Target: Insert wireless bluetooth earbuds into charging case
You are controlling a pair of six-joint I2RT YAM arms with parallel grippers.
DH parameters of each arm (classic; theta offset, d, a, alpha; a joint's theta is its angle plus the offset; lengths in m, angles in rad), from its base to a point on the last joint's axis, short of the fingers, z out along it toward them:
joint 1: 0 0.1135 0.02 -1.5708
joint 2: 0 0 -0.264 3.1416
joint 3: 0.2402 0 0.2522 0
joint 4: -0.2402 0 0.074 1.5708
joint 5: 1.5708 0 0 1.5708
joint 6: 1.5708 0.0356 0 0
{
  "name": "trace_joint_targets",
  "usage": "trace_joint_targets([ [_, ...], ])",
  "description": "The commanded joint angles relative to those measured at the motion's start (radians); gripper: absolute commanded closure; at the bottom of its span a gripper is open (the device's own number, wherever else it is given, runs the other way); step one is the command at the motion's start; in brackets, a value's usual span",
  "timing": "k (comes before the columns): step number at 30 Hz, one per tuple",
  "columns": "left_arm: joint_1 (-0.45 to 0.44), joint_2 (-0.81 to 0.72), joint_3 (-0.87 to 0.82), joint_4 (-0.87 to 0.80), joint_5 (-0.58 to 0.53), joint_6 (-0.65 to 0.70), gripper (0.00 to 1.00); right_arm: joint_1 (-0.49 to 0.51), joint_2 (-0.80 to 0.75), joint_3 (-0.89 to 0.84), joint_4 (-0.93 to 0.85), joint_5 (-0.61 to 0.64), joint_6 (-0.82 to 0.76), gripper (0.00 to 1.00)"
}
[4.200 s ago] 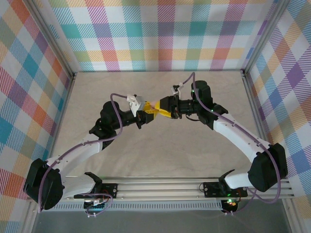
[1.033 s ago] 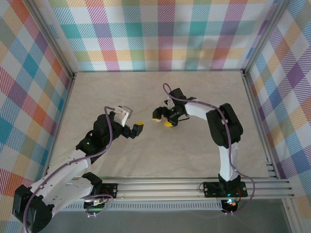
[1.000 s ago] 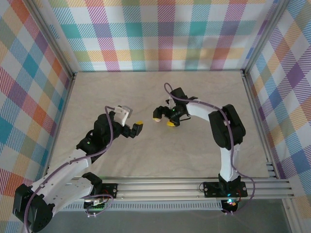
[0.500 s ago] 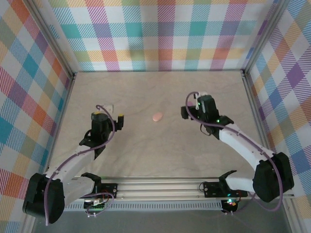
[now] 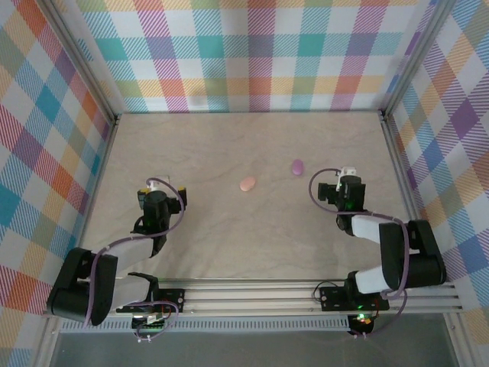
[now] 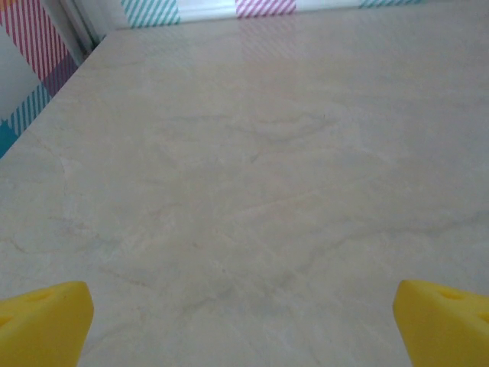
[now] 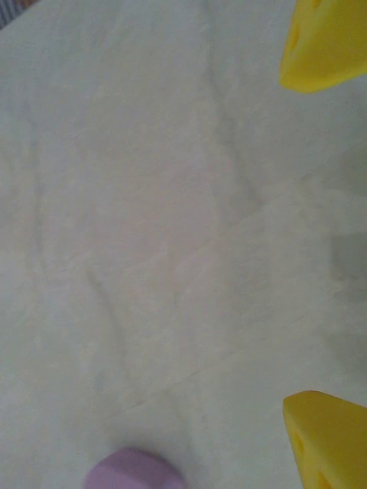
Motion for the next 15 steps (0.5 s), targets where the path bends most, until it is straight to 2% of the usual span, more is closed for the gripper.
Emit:
trace_joint_targets([
  [1,0.030,0.065,-0.022,0.220,0.067,0.007,0.00,-0.059,0.075,-0.039,0.331,-0.147,0.022,0.00],
  [3,0.046,0.105,-0.010,0.247,0.088,-0.017,0.00,-0.070,0.115,-0.054,0.403,-0.164,0.029,0.01],
  [4,0.055,0.138,-0.010,0.288,0.111,-0.024,0.00,-0.076,0.094,-0.040,0.340,-0.187,0.026,0.00],
  [7,0.061,0.241,0.019,0.328,0.169,-0.009,0.00,-0.077,0.100,-0.031,0.333,-0.211,0.016,0.00],
  [11,0.071,0.343,0.102,0.273,0.199,-0.008,0.00,-0.078,0.106,-0.012,0.304,-0.180,0.028,0.00],
  [12,0.092,0.328,0.129,0.190,0.234,-0.023,0.00,-0.078,0.107,-0.012,0.306,-0.180,0.028,0.00],
  [15,0.123,0.339,0.154,0.153,0.289,-0.041,0.00,-0.078,0.104,-0.016,0.310,-0.182,0.026,0.00],
])
